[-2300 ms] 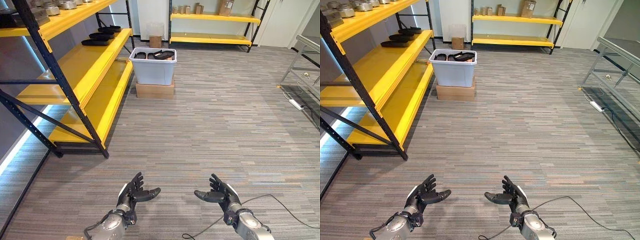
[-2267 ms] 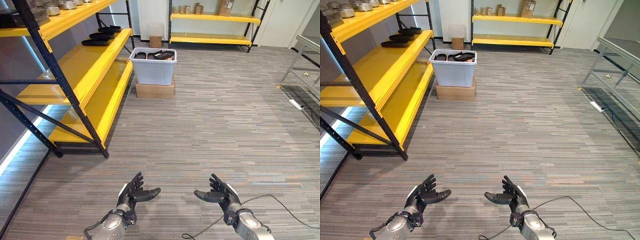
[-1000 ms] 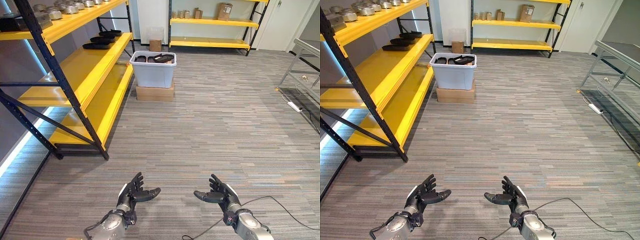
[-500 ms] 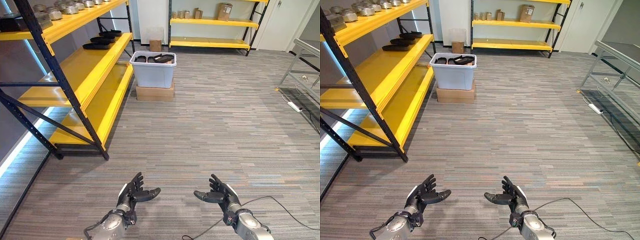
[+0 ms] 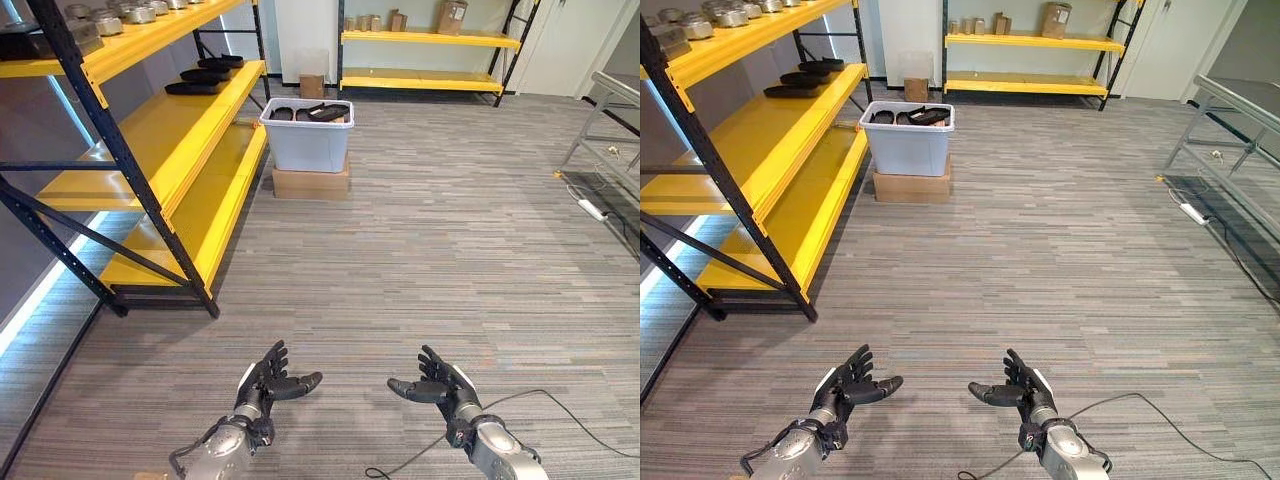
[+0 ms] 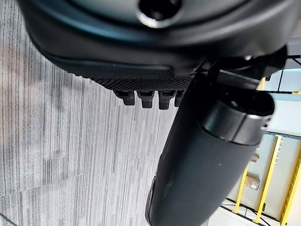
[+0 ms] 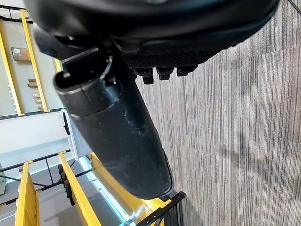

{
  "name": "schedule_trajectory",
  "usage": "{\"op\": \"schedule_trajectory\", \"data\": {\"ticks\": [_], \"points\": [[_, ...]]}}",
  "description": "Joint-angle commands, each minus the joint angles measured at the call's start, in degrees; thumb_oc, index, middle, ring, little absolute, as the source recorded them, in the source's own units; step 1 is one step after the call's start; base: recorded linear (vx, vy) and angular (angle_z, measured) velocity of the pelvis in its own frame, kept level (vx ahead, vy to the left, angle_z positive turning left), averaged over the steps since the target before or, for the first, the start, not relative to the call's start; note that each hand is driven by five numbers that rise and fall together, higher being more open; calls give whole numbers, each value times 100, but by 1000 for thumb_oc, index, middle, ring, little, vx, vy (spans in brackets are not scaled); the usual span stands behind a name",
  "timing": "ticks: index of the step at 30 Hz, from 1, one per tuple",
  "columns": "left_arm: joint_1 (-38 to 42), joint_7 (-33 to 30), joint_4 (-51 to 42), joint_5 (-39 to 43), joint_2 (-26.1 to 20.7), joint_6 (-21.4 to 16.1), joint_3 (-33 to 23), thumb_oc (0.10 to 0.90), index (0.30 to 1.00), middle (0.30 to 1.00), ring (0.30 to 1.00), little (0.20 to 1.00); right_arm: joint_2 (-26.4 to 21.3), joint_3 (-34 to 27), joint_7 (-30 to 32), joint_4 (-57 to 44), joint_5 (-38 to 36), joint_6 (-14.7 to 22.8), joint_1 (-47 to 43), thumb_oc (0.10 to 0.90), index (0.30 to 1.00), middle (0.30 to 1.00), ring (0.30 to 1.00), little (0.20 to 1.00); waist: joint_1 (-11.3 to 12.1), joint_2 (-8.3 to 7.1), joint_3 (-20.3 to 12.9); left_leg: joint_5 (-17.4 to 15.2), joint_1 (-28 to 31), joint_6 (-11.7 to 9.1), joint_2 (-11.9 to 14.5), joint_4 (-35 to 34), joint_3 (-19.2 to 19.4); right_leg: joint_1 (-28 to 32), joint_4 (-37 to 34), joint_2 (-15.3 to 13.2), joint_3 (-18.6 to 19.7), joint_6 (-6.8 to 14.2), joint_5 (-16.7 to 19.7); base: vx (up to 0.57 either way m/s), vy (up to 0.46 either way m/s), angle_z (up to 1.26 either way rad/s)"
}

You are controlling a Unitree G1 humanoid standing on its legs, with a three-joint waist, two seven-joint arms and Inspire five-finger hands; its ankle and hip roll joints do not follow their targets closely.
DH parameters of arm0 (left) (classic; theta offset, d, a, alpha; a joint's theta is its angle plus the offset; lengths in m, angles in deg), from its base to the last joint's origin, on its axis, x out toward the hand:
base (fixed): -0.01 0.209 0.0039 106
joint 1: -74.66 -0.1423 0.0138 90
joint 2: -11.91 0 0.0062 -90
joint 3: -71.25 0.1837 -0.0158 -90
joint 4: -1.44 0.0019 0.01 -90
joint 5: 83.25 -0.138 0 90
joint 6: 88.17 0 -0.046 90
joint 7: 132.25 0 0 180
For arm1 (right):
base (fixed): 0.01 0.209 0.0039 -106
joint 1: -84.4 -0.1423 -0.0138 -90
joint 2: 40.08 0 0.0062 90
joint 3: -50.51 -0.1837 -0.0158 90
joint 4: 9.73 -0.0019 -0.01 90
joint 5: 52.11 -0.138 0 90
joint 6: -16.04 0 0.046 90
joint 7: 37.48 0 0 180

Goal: Move parts from the plastic box to the shelf.

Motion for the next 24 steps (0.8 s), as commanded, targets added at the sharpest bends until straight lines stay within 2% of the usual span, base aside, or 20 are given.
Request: {"op": "schedule_trajectory", "data": {"ticks": [1, 5, 7, 9, 12, 13, 14, 15, 18, 19, 20, 21, 23, 24], "points": [[796, -5, -155, 22, -144, -674, 134, 900, 1000, 1000, 1000, 1000, -107, -120, 56, -396, -105, 643, -676, 900, 1000, 1000, 1000, 1000, 57, -74, 67, -709, -224, -214, 356, 939, -246, -101, 944, -960, 191, 700, -387, 20, 198, 1], [843, -25, -214, -21, -183, -688, 173, 900, 1000, 1000, 1000, 1000, -47, -112, 61, -437, -117, 623, -652, 900, 1000, 1000, 1000, 1000, -27, -22, 182, -812, -245, 80, 71, 881, -321, -716, 2031, -1218, 497, 820, 141, 8, 223, 4], [852, -36, -280, -53, -189, -681, 186, 900, 1000, 1000, 1000, 1000, 17, -94, 56, -457, -175, 627, -599, 900, 1000, 1000, 1000, 1000, -82, 35, 247, -845, -199, 252, -119, 814, -385, -1170, 2827, -1296, 714, 774, 570, 40, 291, 2], [883, -28, -382, -103, -220, -655, 210, 900, 1000, 1000, 1000, 1000, 43, -94, 85, -530, -185, 647, -562, 900, 1000, 1000, 1000, 1000, -127, 137, 407, -964, -50, 406, -229, 840, -415, -1519, 3592, -1381, 659, 707, 771, 78, 290, 12], [900, -2, -392, -127, -225, -653, 217, 900, 1000, 1000, 1000, 1000, 13, -151, 89, -607, -182, 651, -525, 900, 1000, 1000, 1000, 1000, -221, 255, 522, -1125, 150, 458, -307, 851, -440, -2033, 4058, -1360, 408, 634, 409, 141, 163, 35], [925, 3, -383, -116, -220, -653, 219, 900, 1000, 1000, 1000, 1000, -9, -178, 91, -646, -193, 658, -527, 900, 1000, 1000, 1000, 1000, -269, 258, 555, -1221, 209, 449, -362, 910, -495, -2168, 3888, -1262, 366, 602, 242, 288, 46, 14], [978, 26, -348, -98, -209, -660, 214, 900, 1000, 1000, 1000, 1000, -53, -206, 86, -691, -223, 674, -535, 900, 1000, 1000, 1000, 1000, -292, 203, 585, -1376, 310, 399, -489, 973, -500, -2238, 3273, -1295, 231, 601, 169, 221, 13, 14], [980, 27, -345, -97, -208, -661, 215, 900, 1000, 1000, 1000, 1000, -54, -208, 86, -692, -223, 674, -535, 900, 1000, 1000, 1000, 1000, -304, 218, 602, -1390, 324, 395, -469, 987, -515, -2198, 3253, -1284, 204, 597, 168, 216, -26, 29], [1126, 18, -277, -65, -115, -700, 274, 900, 1000, 1000, 1000, 1000, -147, -266, 154, -679, -209, 725, -604, 900, 1000, 1000, 1000, 1000, -352, 167, 689, -1698, 430, 245, -554, 1243, -548, -2239, 2105, -1547, 48, 742, 403, 200, -78, 30], [1165, -3, -259, -58, -86, -714, 267, 900, 1000, 1000, 1000, 1000, -182, -307, 200, -683, -132, 716, -635, 900, 1000, 1000, 1000, 1000, -369, 168, 731, -1835, 476, 179, -556, 1451, -542, -2373, 1737, -1648, -22, 822, 580, 349, -147, 23], [1158, -8, -281, -48, -53, -716, 261, 900, 1000, 1000, 1000, 1000, -230, -350, 225, -729, -63, 682, -590, 900, 1000, 1000, 1000, 1000, -414, 105, 714, -1931, 615, 107, -600, 1472, -539, -2378, 1349, -1738, -25, 915, 785, 392, -167, 31], [1146, -5, -280, -37, -32, -721, 265, 900, 1000, 1000, 1000, 1000, -275, -375, 223, -762, -45, 668, -568, 900, 1000, 1000, 1000, 1000, -458, 107, 707, -1963, 683, 64, -587, 1569, -590, -2406, 1307, -1703, 129, 950, 855, 289, -122, 42], [1113, 6, -295, -17, -15, -725, 244, 900, 1000, 1000, 1000, 1000, -306, -406, 220, -790, -42, 655, -530, 900, 1000, 1000, 1000, 1000, -464, 107, 697, -2041, 755, 36, -567, 1635, -601, -2435, 1360, -1671, 179, 973, 905, 208, -89, 43], [1067, -1, -281, 14, -17, -734, 200, 900, 1000, 1000, 1000, 1000, -327, -418, 197, -821, -51, 649, -466, 900, 1000, 1000, 1000, 1000, -452, 90, 630, -2046, 829, -25, -516, 1670, -600, -2388, 1382, -1584, 154, 926, 814, 454, -247, 24]]}}
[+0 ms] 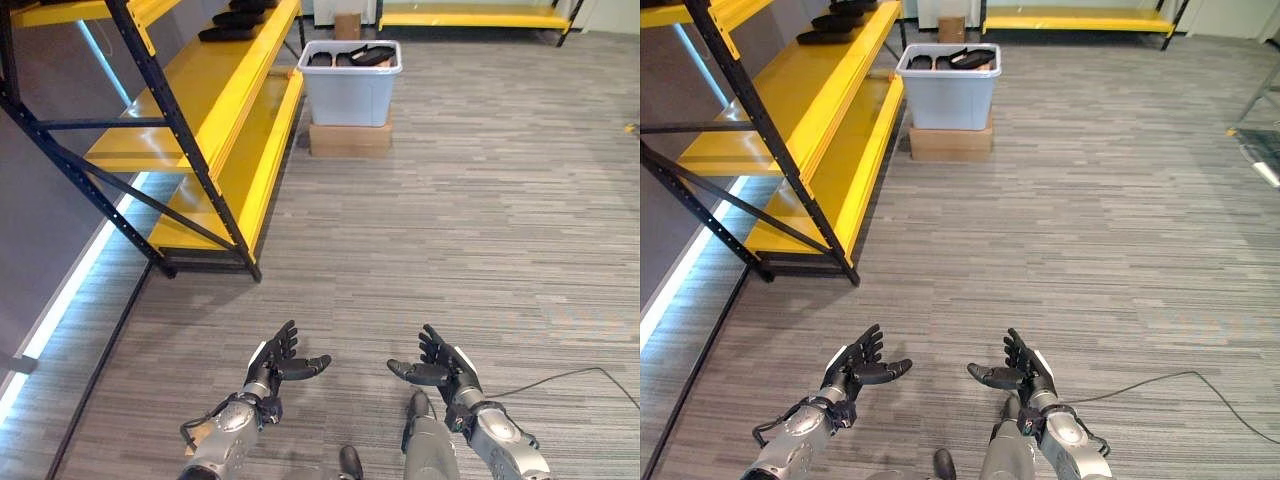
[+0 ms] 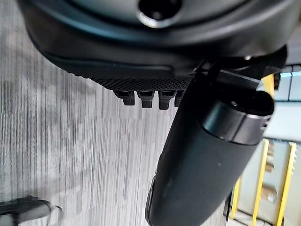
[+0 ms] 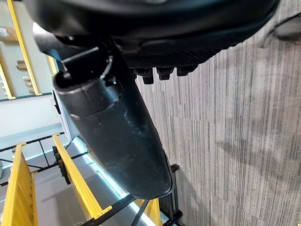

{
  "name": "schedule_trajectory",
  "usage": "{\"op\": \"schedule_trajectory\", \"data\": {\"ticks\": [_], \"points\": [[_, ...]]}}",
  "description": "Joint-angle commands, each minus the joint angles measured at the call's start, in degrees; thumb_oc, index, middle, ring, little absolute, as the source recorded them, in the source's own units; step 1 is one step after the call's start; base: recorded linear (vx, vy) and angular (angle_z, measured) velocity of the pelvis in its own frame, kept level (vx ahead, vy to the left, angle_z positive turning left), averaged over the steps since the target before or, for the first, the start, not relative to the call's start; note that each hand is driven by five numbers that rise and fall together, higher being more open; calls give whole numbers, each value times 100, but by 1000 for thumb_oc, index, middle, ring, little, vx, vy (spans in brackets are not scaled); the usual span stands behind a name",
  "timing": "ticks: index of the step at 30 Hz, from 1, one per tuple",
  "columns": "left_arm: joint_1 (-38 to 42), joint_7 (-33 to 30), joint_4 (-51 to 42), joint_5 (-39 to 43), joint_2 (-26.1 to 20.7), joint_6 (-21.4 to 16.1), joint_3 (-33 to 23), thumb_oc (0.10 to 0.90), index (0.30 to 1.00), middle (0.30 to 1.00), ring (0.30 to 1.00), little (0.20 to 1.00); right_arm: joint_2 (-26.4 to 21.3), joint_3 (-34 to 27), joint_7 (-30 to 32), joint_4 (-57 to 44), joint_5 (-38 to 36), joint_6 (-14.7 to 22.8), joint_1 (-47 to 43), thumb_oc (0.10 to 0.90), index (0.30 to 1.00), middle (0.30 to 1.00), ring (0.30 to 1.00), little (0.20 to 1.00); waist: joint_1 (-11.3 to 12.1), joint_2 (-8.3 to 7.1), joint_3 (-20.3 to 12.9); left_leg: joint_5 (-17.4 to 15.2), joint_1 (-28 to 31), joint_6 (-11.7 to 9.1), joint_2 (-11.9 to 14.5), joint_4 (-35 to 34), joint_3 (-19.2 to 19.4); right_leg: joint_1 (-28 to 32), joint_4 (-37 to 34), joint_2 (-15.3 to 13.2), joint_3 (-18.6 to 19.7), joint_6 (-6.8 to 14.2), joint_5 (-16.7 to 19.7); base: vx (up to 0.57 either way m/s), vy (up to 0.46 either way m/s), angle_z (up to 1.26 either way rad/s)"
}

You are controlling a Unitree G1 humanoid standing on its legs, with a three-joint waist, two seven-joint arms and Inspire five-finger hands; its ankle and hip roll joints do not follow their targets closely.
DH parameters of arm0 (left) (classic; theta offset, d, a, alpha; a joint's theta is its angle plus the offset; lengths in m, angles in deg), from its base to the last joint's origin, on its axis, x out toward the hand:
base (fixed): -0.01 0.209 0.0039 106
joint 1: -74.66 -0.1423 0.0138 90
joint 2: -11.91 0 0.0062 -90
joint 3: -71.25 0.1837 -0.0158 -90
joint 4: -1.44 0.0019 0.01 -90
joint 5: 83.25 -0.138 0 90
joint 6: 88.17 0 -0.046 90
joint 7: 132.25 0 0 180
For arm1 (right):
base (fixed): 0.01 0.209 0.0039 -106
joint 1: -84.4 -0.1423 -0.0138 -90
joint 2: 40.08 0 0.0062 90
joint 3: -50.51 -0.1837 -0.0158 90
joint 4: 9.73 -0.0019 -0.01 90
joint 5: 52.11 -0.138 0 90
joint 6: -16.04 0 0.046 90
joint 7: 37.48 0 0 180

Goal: Move parts from the plastic box to the shelf.

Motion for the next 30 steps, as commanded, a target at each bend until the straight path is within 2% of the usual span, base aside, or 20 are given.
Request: {"op": "schedule_trajectory", "data": {"ticks": [1, 2, 3, 5, 7, 9, 11, 12, 13, 15, 16, 17, 18, 19, 20, 21, 24, 26, 27, 30], "points": [[323, 53, -601, 66, -42, -608, -121, 900, 1000, 1000, 1000, 1000, -190, -368, -21, -276, -13, 490, -426, 900, 1000, 1000, 1000, 1000, 19, -140, -382, -1347, 1077, -925, 948, 1029, 105, 80, 253, 189, 182, 237, 266, 364, -217, 9], [321, 53, -600, 67, -40, -608, -121, 900, 1000, 1000, 1000, 1000, -192, -367, -21, -276, -14, 490, -425, 900, 1000, 1000, 1000, 1000, 20, -132, -385, -1348, 1081, -930, 956, 1023, 107, 77, 264, 197, 180, 234, 255, 464, -293, 3], [295, 38, -596, 125, -25, -626, -112, 900, 1000, 1000, 1000, 1000, -228, -340, -67, -327, -62, 497, -458, 900, 1000, 1000, 1000, 1000, -46, -76, -479, -1259, 1288, -1008, 1153, 876, 40, 38, 588, 483, 264, 128, -8, 292, -215, -1], [291, 23, -582, 181, -7, -633, -141, 900, 1000, 1000, 1000, 1000, -286, -342, -96, -337, -15, 513, -476, 900, 1000, 1000, 1000, 1000, -49, -27, -570, -1104, 1472, -1085, 1320, 761, 16, -84, 1107, 697, 183, 5, -356, 297, -216, 10], [292, 33, -611, 188, -21, -630, -142, 900, 1000, 1000, 1000, 1000, -305, -350, -111, -318, -20, 514, -474, 900, 1000, 1000, 1000, 1000, -68, -18, -634, -1037, 1587, -1103, 1384, 637, -12, -159, 1339, 767, 170, -40, -504, 243, -174, -2], [266, 40, -639, 213, -35, -617, -144, 900, 1000, 1000, 1000, 1000, -355, -396, -129, -351, -2, 493, -398, 900, 1000, 1000, 1000, 1000, -105, -8, -739, -734, 1699, -1217, 1595, 597, -30, -145, 1587, 978, 120, -189, -829, 377, -306, -5], [227, 43, -751, 238, -58, -605, -158, 900, 1000, 1000, 1000, 1000, -417, -438, -153, -402, 45, 493, -319, 900, 1000, 1000, 1000, 1000, -77, -9, -795, 193, 1420, -1396, 1854, 1443, -147, -30, 1618, 1304, 52, -457, -1093, 392, -490, -3], [174, -11, -881, 312, -78, -601, -190, 900, 1000, 1000, 1000, 1000, -522, -430, -169, -434, 59, 557, -327, 900, 1000, 1000, 1000, 1000, 53, -162, -736, 1296, 724, -1453, 2026, 3284, -482, 229, 1493, 1634, 127, -823, -1332, 311, -497, -14], [174, -12, -883, 312, -81, -599, -190, 900, 1000, 1000, 1000, 1000, -519, -430, -169, -434, 59, 556, -328, 900, 1000, 1000, 1000, 1000, 38, -166, -754, 1306, 685, -1456, 2024, 3296, -502, 218, 1468, 1628, 113, -827, -1313, 292, -479, -18], [139, 1, -1021, 348, -123, -577, -175, 900, 1000, 1000, 1000, 1000, -591, -439, -122, -464, 34, 570, -361, 900, 1000, 1000, 1000, 1000, 280, -340, -543, 1302, -220, -1301, 1811, 4674, -738, 464, 1389, 1782, 314, -1057, -1471, 225, -302, -39], [61, 33, -1159, 349, -125, -544, -94, 900, 1000, 1000, 1000, 1000, -675, -496, -37, -523, 13, 629, -353, 900, 1000, 1000, 1000, 1000, 465, -389, -266, 682, -1322, -1184, 1520, 4890, -670, 845, 1274, 1773, 436, -964, -1478, 232, -247, -67], [62, 32, -1161, 349, -126, -543, -94, 900, 1000, 1000, 1000, 1000, -674, -497, -37, -523, 13, 629, -353, 900, 1000, 1000, 1000, 1000, 461, -392, -276, 693, -1335, -1179, 1515, 4885, -670, 839, 1260, 1767, 435, -962, -1464, 248, -180, -40], [37, 52, -1160, 373, -129, -545, -72, 900, 1000, 1000, 1000, 1000, -682, -496, -28, -516, -18, 659, -344, 900, 1000, 1000, 1000, 1000, 477, -399, -237, 612, -1623, -1131, 1727, 4560, -489, 958, 1198, 1759, 396, -940, -1504, 221, -53, -10], [-1, 71, -1173, 390, -146, -556, -49, 900, 1000, 1000, 1000, 1000, -697, -507, 9, -503, -38, 707, -319, 900, 1000, 1000, 1000, 1000, 509, -381, -189, 584, -1855, -1125, 2139, 3883, -272, 1186, 1109, 1718, 350, -899, -1637, 496, 85, 13], [-13, 60, -1105, 334, -198, -594, -23, 900, 1000, 1000, 1000, 1000, -682, -479, 41, -465, -9, 766, -370, 900, 1000, 1000, 1000, 1000, 634, -283, -148, 886, -1929, -1214, 2355, 1999, -399, 1445, 1012, 1753, 435, -816, -1752, 566, 212, 7], [-16, 42, -1110, 347, -222, -617, -58, 900, 1000, 1000, 1000, 1000, -651, -441, 41, -471, 3, 770, -383, 900, 1000, 1000, 1000, 1000, 714, -241, -150, 1140, -1789, -1307, 2399, 983, -572, 1589, 947, 1761, 504, -746, -1827, 435, 218, -11], [-12, 35, -1122, 334, -245, -641, -112, 900, 1000, 1000, 1000, 1000, -583, -422, 1, -447, 23, 727, -344, 900, 1000, 1000, 1000, 1000, 701, -242, -174, 1424, -1764, -1447, 2608, 663, -483, 1840, 959, 1654, 527, -706, -1921, 317, 108, -56], [12, 51, -1121, 346, -243, -679, -155, 900, 1000, 1000, 1000, 1000, -409, -353, -91, -487, 81, 662, -316, 900, 1000, 1000, 1000, 1000, 758, -237, -258, 942, -1552, -1353, 2132, 750, -618, 2027, 1107, 1405, 532, -552, -2020, 423, 194, -58], [13, 51, -1121, 346, -245, -678, -155, 900, 1000, 1000, 1000, 1000, -407, -353, -92, -485, 81, 663, -318, 900, 1000, 1000, 1000, 1000, 750, -244, -257, 933, -1560, -1349, 2122, 764, -625, 2031, 1109, 1396, 524, -547, -2027, 363, 152, -43], [113, 87, -1107, 311, -266, -699, -118, 900, 1000, 1000, 1000, 1000, -259, -415, -165, -554, -19, 627, -251, 900, 1000, 1000, 1000, 1000, 747, -320, -470, 469, -1602, -1198, 1806, 1074, -402, 2414, 670, 1081, 510, -337, -1900, 350, 138, 3]]}}
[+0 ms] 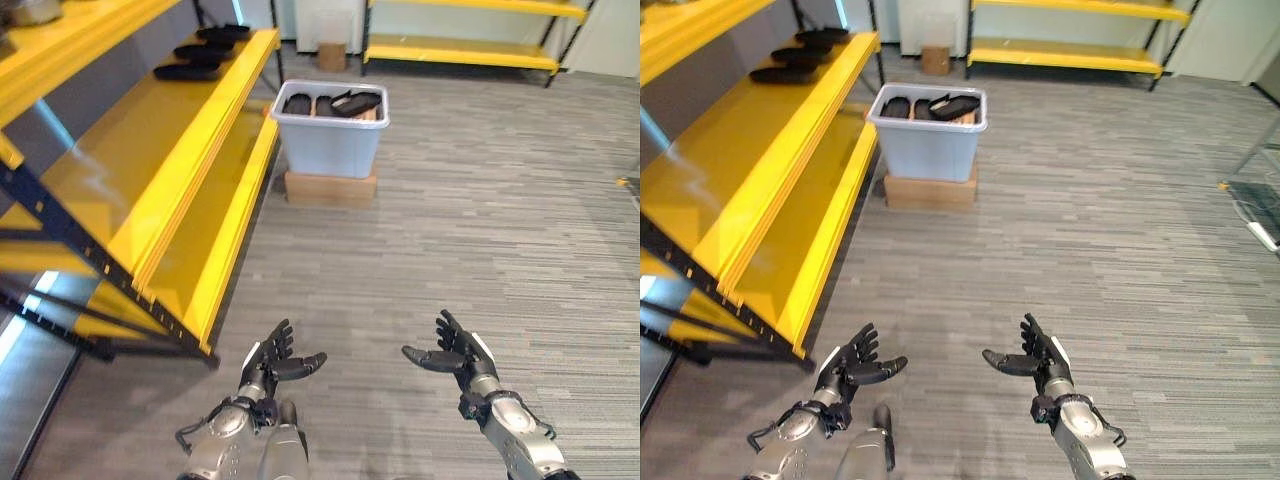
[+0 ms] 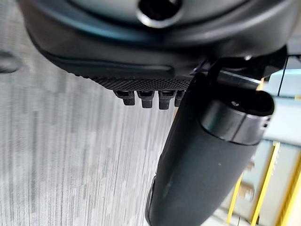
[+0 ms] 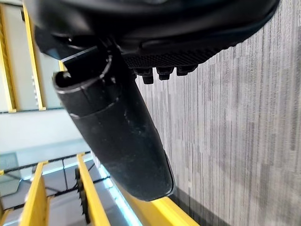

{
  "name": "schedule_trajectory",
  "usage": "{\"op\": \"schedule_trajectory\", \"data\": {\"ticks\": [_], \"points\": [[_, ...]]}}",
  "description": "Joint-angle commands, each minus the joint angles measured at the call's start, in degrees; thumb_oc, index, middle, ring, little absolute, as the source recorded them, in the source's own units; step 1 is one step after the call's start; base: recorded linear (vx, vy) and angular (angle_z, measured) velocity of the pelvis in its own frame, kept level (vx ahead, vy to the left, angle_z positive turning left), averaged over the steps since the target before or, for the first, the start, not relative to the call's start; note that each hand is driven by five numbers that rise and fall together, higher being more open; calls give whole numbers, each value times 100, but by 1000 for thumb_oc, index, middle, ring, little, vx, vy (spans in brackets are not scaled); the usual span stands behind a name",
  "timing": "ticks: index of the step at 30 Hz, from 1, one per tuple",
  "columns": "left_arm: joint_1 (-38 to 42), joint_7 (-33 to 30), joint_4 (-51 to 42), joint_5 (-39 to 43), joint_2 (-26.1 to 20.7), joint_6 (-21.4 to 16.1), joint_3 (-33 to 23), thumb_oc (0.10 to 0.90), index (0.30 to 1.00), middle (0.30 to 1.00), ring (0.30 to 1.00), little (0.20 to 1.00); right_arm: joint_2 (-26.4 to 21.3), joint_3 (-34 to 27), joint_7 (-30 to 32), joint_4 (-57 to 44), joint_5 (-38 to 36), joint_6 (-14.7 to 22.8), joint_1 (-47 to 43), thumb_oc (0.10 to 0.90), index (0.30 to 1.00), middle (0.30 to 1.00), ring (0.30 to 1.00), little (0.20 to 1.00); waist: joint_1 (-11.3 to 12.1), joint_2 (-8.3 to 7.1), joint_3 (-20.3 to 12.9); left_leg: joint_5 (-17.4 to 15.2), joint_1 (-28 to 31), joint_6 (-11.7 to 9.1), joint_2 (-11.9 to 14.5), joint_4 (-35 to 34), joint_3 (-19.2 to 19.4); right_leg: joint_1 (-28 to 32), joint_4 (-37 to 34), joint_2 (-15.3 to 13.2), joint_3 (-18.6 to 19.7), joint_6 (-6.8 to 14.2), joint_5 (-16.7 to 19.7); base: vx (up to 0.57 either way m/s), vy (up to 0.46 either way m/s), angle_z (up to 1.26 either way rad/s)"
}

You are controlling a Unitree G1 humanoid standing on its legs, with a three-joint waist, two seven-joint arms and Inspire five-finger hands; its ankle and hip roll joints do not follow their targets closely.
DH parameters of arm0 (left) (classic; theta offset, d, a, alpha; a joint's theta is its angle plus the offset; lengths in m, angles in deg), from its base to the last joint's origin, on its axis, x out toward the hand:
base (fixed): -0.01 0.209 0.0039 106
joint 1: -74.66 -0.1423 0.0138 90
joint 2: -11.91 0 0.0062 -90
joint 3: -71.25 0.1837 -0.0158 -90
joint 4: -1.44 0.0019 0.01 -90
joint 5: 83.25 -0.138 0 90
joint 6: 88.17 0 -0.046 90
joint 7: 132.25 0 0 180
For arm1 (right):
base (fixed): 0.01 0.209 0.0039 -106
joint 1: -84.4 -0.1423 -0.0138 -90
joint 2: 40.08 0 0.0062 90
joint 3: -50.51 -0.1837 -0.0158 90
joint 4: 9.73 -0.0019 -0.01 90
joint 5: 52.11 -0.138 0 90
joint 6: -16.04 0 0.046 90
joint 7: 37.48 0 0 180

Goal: Move parts from the plastic box to the shelf.

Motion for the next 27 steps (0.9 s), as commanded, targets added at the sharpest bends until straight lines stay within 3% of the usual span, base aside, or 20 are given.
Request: {"op": "schedule_trajectory", "data": {"ticks": [1, 2, 3, 4, 5, 6, 7, 8, 9, 10, 12, 14, 17, 22, 24, 27], "points": [[376, 77, -682, 50, -57, -577, -1, 900, 1000, 1000, 1000, 1000, -74, -258, -211, -537, -60, 417, -354, 900, 1000, 1000, 1000, 1000, 171, 79, -285, -638, 259, -24, 154, 336, 160, -479, 182, -519, -92, 125, 693, 461, 229, 10], [351, 78, -647, 40, -49, -549, -16, 900, 1000, 1000, 1000, 1000, -2, -267, -225, -570, -44, 389, -328, 900, 1000, 1000, 1000, 1000, 177, 59, -371, -834, 372, 79, -5, 361, 238, -480, 301, -675, -57, 239, 896, 347, 183, 7], [351, 77, -647, 40, -48, -549, -16, 900, 1000, 1000, 1000, 1000, -3, -268, -225, -571, -44, 388, -327, 900, 1000, 1000, 1000, 1000, 180, 61, -389, -812, 361, 81, -3, 337, 242, -499, 288, -672, -53, 238, 914, 304, 184, 6], [325, 67, -676, 24, -54, -530, -33, 900, 1000, 1000, 1000, 1000, 36, -258, -238, -557, -3, 380, -313, 900, 1000, 1000, 1000, 1000, 173, 54, -412, -906, 454, 186, -141, 316, 263, -624, 657, -734, 29, 285, 1236, 189, 224, -1], [317, 12, -698, -7, -49, -522, -68, 900, 1000, 1000, 1000, 1000, 99, -229, -224, -585, 58, 376, -329, 900, 1000, 1000, 1000, 1000, 150, 99, -344, -1018, 671, 391, -308, 200, 332, -1134, 1743, -787, 153, 361, 2039, 189, 224, -5], [318, 12, -698, -7, -47, -522, -69, 900, 1000, 1000, 1000, 1000, 98, -229, -224, -585, 58, 375, -331, 900, 1000, 1000, 1000, 1000, 159, 105, -365, -996, 657, 390, -300, 175, 340, -1161, 1732, -777, 162, 358, 2059, 164, 247, -10], [307, -32, -721, -27, -57, -524, -100, 900, 1000, 1000, 1000, 1000, 104, -233, -234, -663, 73, 401, -336, 900, 1000, 1000, 1000, 1000, 127, 171, -267, -1059, 853, 489, -330, 114, 424, -1363, 2186, -842, 37, 370, 2268, 108, 163, -1], [304, -28, -728, -62, -74, -534, -113, 900, 1000, 1000, 1000, 1000, 104, -210, -244, -684, 141, 392, -349, 900, 1000, 1000, 1000, 1000, 87, 252, -169, -1089, 1043, 522, -341, 0, 446, -1641, 2530, -874, -64, 373, 2224, 279, 275, -11], [287, -14, -712, -131, -108, -524, -134, 900, 1000, 1000, 1000, 1000, 152, -176, -243, -675, 171, 387, -339, 900, 1000, 1000, 1000, 1000, 2, 379, -102, -1179, 1390, 570, -362, -188, 539, -2149, 2724, -959, -410, 338, 2090, 218, 179, -5], [285, -13, -712, -132, -107, -524, -137, 900, 1000, 1000, 1000, 1000, 151, -173, -243, -674, 170, 387, -340, 900, 1000, 1000, 1000, 1000, -4, 357, -86, -1188, 1412, 569, -386, -191, 541, -2147, 2769, -986, -399, 340, 2052, 275, 115, -20], [279, 8, -673, -141, -137, -541, -156, 900, 1000, 1000, 1000, 1000, 162, -165, -237, -619, 103, 384, -337, 900, 1000, 1000, 1000, 1000, -72, 344, -73, -1313, 1597, 540, -493, -187, 555, -2403, 2004, -1050, -591, 296, 1930, 251, -31, -5], [316, 24, -614, -123, -138, -558, -157, 900, 1000, 1000, 1000, 1000, 144, -150, -225, -568, 25, 407, -375, 900, 1000, 1000, 1000, 1000, -157, 306, -39, -1537, 1717, 428, -566, -90, 568, -2460, 667, -1293, -655, 333, 1988, 323, -141, -1], [403, 18, -475, -168, -38, -592, -218, 900, 1000, 1000, 1000, 1000, 71, -161, -174, -570, 170, 367, -428, 900, 1000, 1000, 1000, 1000, -227, 286, 4, -1885, 1915, 163, -518, 284, 597, -2397, -1112, -1829, -819, 655, 2578, 320, -187, 19], [352, 12, -395, -170, 20, -616, -291, 900, 1000, 1000, 1000, 1000, -8, -162, -226, -659, 224, 318, -402, 900, 1000, 1000, 1000, 1000, -261, 264, -88, -2031, 2252, -2, -431, 461, 523, -2368, -1242, -1954, -678, 770, 2823, 324, -210, 25], [314, 23, -351, -192, 74, -607, -289, 900, 1000, 1000, 1000, 1000, -31, -112, -257, -590, 211, 318, -435, 900, 1000, 1000, 1000, 1000, -259, 237, -197, -1999, 2438, -83, -374, 463, 453, -2313, -1175, -1841, -526, 785, 3000, 346, -270, 22], [186, 28, -474, -104, 137, -631, -329, 900, 1000, 1000, 1000, 1000, -138, -88, -296, -622, 196, 315, -458, 900, 1000, 1000, 1000, 1000, -284, 326, -314, -1663, 2774, -235, -50, 235, 268, -2439, -631, -1444, -431, 646, 2744, 308, -321, 25]]}}
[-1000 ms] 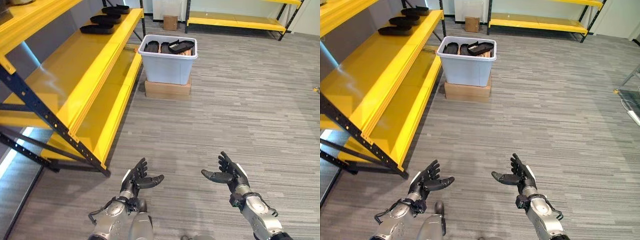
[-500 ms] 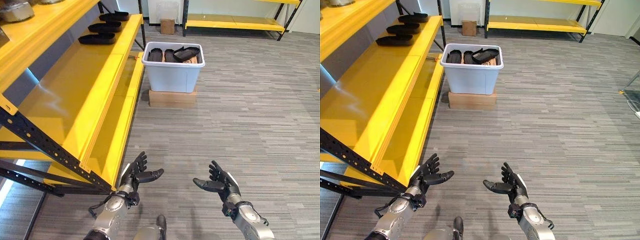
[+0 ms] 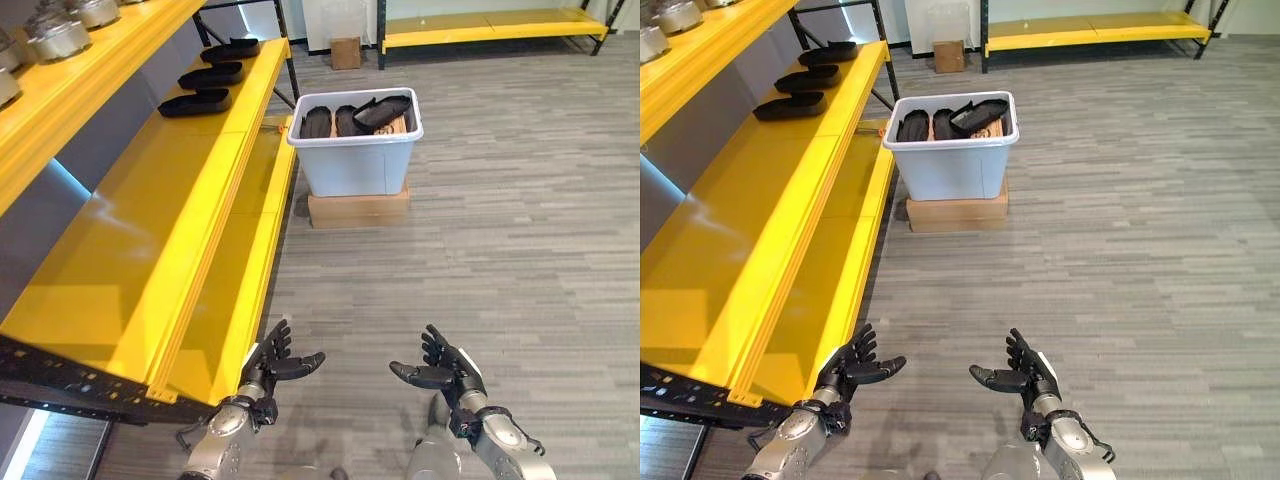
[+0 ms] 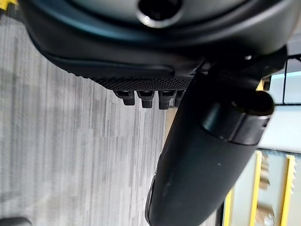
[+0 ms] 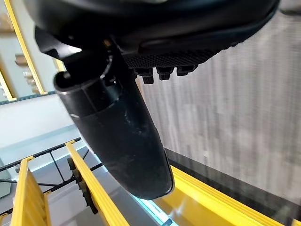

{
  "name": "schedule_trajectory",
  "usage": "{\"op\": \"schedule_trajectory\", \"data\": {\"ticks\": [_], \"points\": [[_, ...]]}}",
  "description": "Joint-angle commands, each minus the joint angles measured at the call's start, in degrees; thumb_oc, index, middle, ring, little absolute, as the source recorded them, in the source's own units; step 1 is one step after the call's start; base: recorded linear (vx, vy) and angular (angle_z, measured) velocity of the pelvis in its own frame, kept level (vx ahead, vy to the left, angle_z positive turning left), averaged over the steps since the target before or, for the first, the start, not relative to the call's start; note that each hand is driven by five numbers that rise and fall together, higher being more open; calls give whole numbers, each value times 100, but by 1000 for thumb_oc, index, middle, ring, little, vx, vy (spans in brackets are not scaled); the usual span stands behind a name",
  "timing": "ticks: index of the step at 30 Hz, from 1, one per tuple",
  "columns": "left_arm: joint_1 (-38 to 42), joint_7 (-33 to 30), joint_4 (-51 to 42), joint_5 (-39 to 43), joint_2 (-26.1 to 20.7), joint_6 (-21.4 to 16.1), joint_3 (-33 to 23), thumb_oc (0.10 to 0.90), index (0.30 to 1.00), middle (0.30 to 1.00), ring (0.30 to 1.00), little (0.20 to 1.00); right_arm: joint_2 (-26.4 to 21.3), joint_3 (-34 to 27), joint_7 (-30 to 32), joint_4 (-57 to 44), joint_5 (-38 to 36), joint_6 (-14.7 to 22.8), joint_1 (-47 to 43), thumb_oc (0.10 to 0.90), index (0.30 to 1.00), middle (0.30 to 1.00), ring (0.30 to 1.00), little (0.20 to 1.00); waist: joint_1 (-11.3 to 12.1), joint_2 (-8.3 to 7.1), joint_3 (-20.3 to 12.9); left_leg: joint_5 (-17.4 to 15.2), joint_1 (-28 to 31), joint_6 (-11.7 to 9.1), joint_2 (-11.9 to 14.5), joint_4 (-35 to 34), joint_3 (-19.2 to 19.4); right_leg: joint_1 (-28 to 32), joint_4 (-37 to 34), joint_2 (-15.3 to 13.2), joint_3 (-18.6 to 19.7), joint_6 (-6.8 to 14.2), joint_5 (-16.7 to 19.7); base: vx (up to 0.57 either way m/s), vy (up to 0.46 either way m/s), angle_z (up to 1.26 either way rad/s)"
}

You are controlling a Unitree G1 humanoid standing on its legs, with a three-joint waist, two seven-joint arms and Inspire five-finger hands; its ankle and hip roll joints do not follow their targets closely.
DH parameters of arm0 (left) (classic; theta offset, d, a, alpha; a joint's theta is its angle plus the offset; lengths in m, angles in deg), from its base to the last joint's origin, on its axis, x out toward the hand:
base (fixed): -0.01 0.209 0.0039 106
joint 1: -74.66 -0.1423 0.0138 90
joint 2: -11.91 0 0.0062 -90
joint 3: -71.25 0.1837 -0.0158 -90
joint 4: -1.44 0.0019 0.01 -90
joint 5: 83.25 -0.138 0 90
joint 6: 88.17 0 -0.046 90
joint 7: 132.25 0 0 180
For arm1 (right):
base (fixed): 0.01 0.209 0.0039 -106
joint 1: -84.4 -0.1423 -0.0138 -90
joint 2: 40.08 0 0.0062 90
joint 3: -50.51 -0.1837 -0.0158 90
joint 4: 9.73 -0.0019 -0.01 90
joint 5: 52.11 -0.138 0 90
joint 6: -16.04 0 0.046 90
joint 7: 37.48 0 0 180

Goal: Move parts from the plastic box to the shelf.

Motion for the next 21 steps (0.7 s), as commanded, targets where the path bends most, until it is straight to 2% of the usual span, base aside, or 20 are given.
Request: {"op": "schedule_trajectory", "data": {"ticks": [1, 2, 3, 4, 5, 7, 8, 9, 10, 11, 12, 14, 15, 16, 17, 19, 21], "points": [[236, 54, -717, -56, -178, -623, -252, 900, 1000, 1000, 1000, 1000, -160, -87, -124, -273, 89, 508, -517, 900, 1000, 1000, 1000, 1000, 6, -185, -500, 269, 717, -297, 576, 96, 287, -297, 256, -7, 209, 295, -420, 233, -303, 10], [242, 38, -745, 22, -156, -620, -243, 900, 1000, 1000, 1000, 1000, -192, -81, -115, -256, 58, 511, -549, 900, 1000, 1000, 1000, 1000, 4, -162, -529, 596, 696, -375, 745, 163, 175, -342, 672, 217, 215, 191, -672, 150, -206, -4], [242, 38, -744, 22, -155, -621, -244, 900, 1000, 1000, 1000, 1000, -193, -81, -116, -255, 58, 511, -550, 900, 1000, 1000, 1000, 1000, 2, -160, -532, 596, 695, -380, 750, 162, 172, -350, 689, 220, 213, 187, -686, 209, -310, 3], [244, 24, -733, 40, -147, -618, -240, 900, 1000, 1000, 1000, 1000, -199, -79, -117, -256, 43, 519, -551, 900, 1000, 1000, 1000, 1000, -5, -163, -542, 811, 640, -421, 835, 243, 91, -329, 765, 356, 234, 99, -851, 195, -363, -5], [210, -5, -780, 72, -134, -625, -239, 900, 1000, 1000, 1000, 1000, -240, -74, -115, -250, 32, 536, -526, 900, 1000, 1000, 1000, 1000, 38, -208, -551, 1645, 232, -508, 990, 1132, -115, -143, 759, 701, 250, -199, -1189, 251, -502, -4], [194, 3, -788, 135, -142, -596, -225, 900, 1000, 1000, 1000, 1000, -287, -129, -88, -285, 4, 575, -451, 900, 1000, 1000, 1000, 1000, 114, -395, -455, 2364, -452, -535, 1003, 2504, -253, 195, 631, 918, 237, -494, -1394, 198, -510, 10], [188, 18, -790, 159, -164, -557, -220, 900, 1000, 1000, 1000, 1000, -324, -170, -67, -302, -42, 610, -413, 900, 1000, 1000, 1000, 1000, 176, -513, -352, 2529, -814, -537, 1066, 3101, -209, 318, 566, 972, 244, -640, -1450, 88, -318, 18], [188, 18, -790, 159, -164, -557, -220, 900, 1000, 1000, 1000, 1000, -324, -170, -67, -302, -41, 610, -413, 900, 1000, 1000, 1000, 1000, 173, -515, -357, 2531, -820, -537, 1063, 3100, -211, 314, 565, 970, 242, -639, -1450, 74, -291, 6], [174, 17, -793, 151, -172, -544, -216, 900, 1000, 1000, 1000, 1000, -361, -186, -26, -297, -51, 634, -385, 900, 1000, 1000, 1000, 1000, 243, -636, -261, 2508, -1094, -497, 1110, 3548, -75, 450, 511, 975, 227, -736, -1489, 177, -264, -40], [111, 7, -854, 166, -170, -517, -200, 900, 1000, 1000, 1000, 1000, -407, -209, 71, -263, -5, 628, -306, 900, 1000, 1000, 1000, 1000, 351, -626, -153, 2200, -1538, -466, 1233, 3398, 77, 719, 416, 1112, 190, -744, -1617, 175, -263, -37], [112, 7, -855, 166, -172, -516, -199, 900, 1000, 1000, 1000, 1000, -406, -210, 71, -264, -5, 627, -305, 900, 1000, 1000, 1000, 1000, 347, -638, -165, 2214, -1549, -460, 1219, 3385, 81, 710, 402, 1099, 188, -742, -1604, 209, -141, -37], [72, 0, -827, 201, -139, -523, -195, 900, 1000, 1000, 1000, 1000, -399, -250, 112, -223, -41, 637, -244, 900, 1000, 1000, 1000, 1000, 378, -584, -156, 2102, -1787, -475, 1323, 2457, 240, 964, 237, 1201, 145, -666, -1666, 237, -19, 5], [43, 1, -824, 219, -137, -520, -207, 900, 1000, 1000, 1000, 1000, -387, -282, 108, -234, -48, 639, -210, 900, 1000, 1000, 1000, 1000, 395, -572, -186, 2176, -1739, -481, 1404, 1697, 330, 1035, 173, 1211, 151, -607, -1679, 320, 67, 2], [23, -6, -813, 203, -144, -524, -221, 900, 1000, 1000, 1000, 1000, -377, -303, 102, -223, -18, 662, -193, 900, 1000, 1000, 1000, 1000, 427, -493, -201, 2293, -1727, -496, 1509, 690, 347, 1118, 148, 1257, 137, -534, -1764, 458, 209, -6], [-6, -2, -793, 142, -125, -524, -269, 900, 1000, 1000, 1000, 1000, -364, -316, 70, -185, 28, 666, -157, 900, 1000, 1000, 1000, 1000, 498, -355, -261, 2712, -1570, -598, 1667, -967, 317, 1276, 115, 1320, 142, -416, -1866, 362, 185, -6], [6, -4, -795, 133, -125, -519, -274, 900, 1000, 1000, 1000, 1000, -353, -334, 58, -188, 32, 645, -128, 900, 1000, 1000, 1000, 1000, 509, -343, -252, 2860, -1378, -629, 1717, -1359, 336, 1387, 147, 1286, 147, -379, -1933, 284, 111, -28], [13, -14, -768, 121, -123, -530, -289, 900, 1000, 1000, 1000, 1000, -335, -332, 61, -156, 54, 633, -99, 900, 1000, 1000, 1000, 1000, 516, -316, -255, 2884, -1350, -644, 1742, -1395, 344, 1504, 172, 1266, 129, -344, -2006, 247, 86, -55]]}}
